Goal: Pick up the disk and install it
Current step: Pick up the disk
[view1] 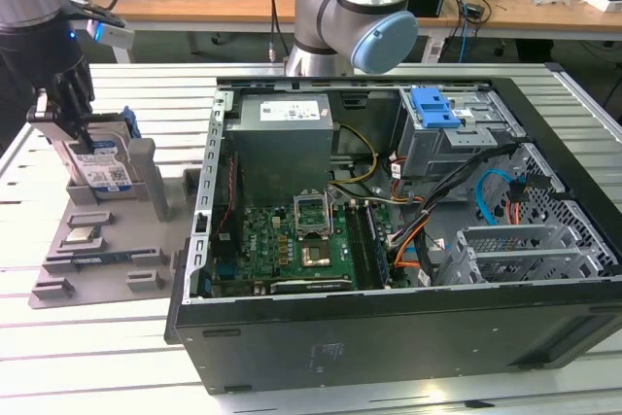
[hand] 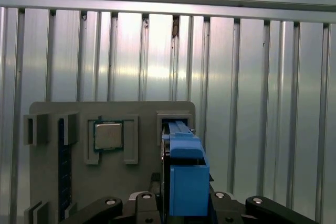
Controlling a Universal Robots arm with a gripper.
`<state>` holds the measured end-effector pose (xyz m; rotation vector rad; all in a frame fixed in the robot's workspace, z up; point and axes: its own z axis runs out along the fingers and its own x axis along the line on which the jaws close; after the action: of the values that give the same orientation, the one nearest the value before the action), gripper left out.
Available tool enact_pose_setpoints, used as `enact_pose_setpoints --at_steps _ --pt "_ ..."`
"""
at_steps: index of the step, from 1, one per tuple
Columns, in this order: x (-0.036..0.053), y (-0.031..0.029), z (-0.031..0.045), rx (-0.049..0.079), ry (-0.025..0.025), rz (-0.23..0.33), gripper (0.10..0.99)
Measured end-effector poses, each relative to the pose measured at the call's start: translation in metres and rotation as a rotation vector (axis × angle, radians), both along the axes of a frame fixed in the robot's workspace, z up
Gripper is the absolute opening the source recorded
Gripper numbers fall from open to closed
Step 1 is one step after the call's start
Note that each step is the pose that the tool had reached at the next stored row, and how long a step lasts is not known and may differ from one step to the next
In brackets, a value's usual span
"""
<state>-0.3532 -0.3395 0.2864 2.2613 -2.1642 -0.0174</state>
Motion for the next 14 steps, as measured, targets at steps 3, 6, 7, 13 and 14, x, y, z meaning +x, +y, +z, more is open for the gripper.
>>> enact_pose_setpoints --at_steps 3,6,7,13,14 --pt "0.0001 0.0001 0.0038 0.0 -0.0003 0.0 0.365" --pt "0.0001 0.0002 0.011 0.0 -0.0003 0.0 0.365" --pt "0.0001 0.0002 0.0133 0.0 -0.0002 0.0 0.365" --pt "0.0001 0.0007 0.0266 0.0 -0.0003 0.0 0.365" --pt "0.0001 0.0008 0.0284 0.0 -0.0003 0.0 0.365"
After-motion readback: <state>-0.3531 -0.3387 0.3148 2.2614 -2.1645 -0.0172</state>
